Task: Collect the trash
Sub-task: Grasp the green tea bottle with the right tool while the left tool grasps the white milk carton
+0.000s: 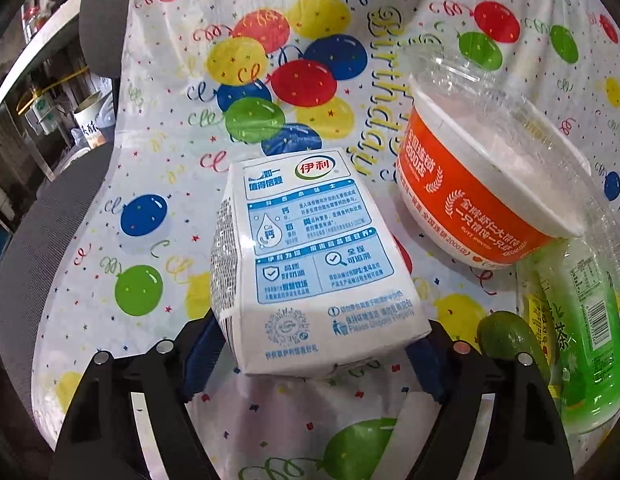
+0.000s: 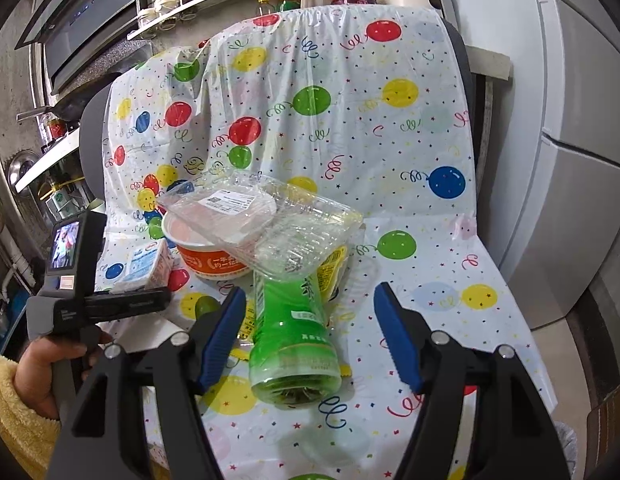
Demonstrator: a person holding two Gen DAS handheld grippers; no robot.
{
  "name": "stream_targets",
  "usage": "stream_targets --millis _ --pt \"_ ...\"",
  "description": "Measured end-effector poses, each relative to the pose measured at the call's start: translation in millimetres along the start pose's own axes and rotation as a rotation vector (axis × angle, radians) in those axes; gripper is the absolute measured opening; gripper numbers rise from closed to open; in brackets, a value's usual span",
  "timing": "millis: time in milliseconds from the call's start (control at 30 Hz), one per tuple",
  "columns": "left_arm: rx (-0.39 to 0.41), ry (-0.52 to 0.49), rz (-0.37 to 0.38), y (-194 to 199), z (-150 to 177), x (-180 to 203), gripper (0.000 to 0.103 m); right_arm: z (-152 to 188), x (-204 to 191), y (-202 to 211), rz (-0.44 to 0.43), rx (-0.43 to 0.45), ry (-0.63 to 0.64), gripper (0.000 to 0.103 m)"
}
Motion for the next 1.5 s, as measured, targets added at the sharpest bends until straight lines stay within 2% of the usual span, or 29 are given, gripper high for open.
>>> stream_targets --millis 133,300,533,667,833,1100,1367,1400,1433,1500 --pt "0.099 -0.015 0.054 25 2 -8 0.076 0 5 4 0.010 0.006 -0.013 0.065" --pt "0.146 -0.059 0.131 67 18 -7 0.074 1 6 5 0.010 0.013 -0.025 0.065" --pt "0.201 -0.147 0.135 109 59 14 0.073 0 12 1 0.014 -0.003 -0.042 0.065" --pt "0.201 -0.195 0.149 111 66 25 0.073 -8 13 -8 0.006 -0.016 -0.050 0.062" --pt "0.206 -0.206 0.132 106 61 29 0.073 -30 14 -32 -0.008 -0.041 -0.061 0.055" --pt "0.186 -0.200 0.137 91 48 27 0.074 -53 31 -84 -0.116 -0.114 -0.214 0.055" --pt "0.187 -0.196 0.127 85 42 30 0.074 -55 23 -108 -0.190 -0.158 -0.246 0.056" --pt "0.187 -0.194 0.125 85 42 30 0.074 -56 22 -107 -0.189 -0.151 -0.251 0.053" --pt "0.188 -0.194 0.123 86 43 30 0.074 -57 22 -105 -0.188 -0.144 -0.257 0.043" --pt "0.192 -0.194 0.115 88 44 28 0.074 -58 25 -99 -0.187 -0.127 -0.282 0.032"
Point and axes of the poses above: each gripper's, at about its wrist camera, not at the fingertips, and y roughly against the way its jaws point, x to its right, z to its underside, the point moved 4 cm from there along -y, roughly the way its jaws point, and after that the axes turned 11 degrees about -x, right-handed, at the moved point
